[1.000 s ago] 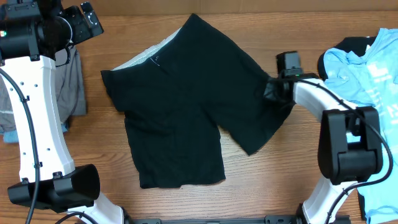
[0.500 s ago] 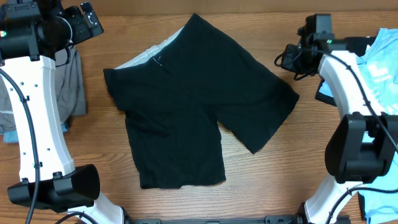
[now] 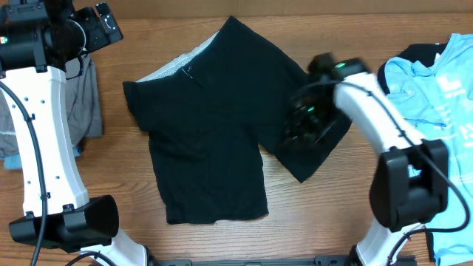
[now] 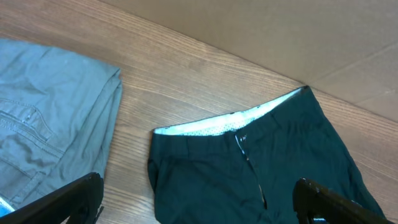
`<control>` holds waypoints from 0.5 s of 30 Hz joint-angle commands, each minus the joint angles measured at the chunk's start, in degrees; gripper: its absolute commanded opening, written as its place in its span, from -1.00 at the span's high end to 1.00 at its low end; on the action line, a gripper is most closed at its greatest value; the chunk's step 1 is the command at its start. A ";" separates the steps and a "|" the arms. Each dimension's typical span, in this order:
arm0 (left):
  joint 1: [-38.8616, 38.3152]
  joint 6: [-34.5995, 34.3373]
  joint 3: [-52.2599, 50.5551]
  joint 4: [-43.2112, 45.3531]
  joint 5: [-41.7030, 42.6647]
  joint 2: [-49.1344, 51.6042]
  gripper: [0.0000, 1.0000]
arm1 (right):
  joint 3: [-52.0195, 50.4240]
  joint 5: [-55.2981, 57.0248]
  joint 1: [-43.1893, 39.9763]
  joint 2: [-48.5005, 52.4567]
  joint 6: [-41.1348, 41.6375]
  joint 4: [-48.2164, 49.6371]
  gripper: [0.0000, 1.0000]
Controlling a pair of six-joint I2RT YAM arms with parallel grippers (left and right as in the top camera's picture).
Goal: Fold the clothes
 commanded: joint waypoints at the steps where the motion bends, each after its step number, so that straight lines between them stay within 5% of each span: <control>1: 0.00 1.07 -0.07 0.17 -0.02 0.15 -1.00 | -4.87 -1.73 5.57 -0.72 5.31 4.24 -0.03; 15: 0.00 1.07 -0.07 0.17 0.00 0.15 -1.00 | -14.38 13.57 18.67 -0.72 20.79 14.60 -0.14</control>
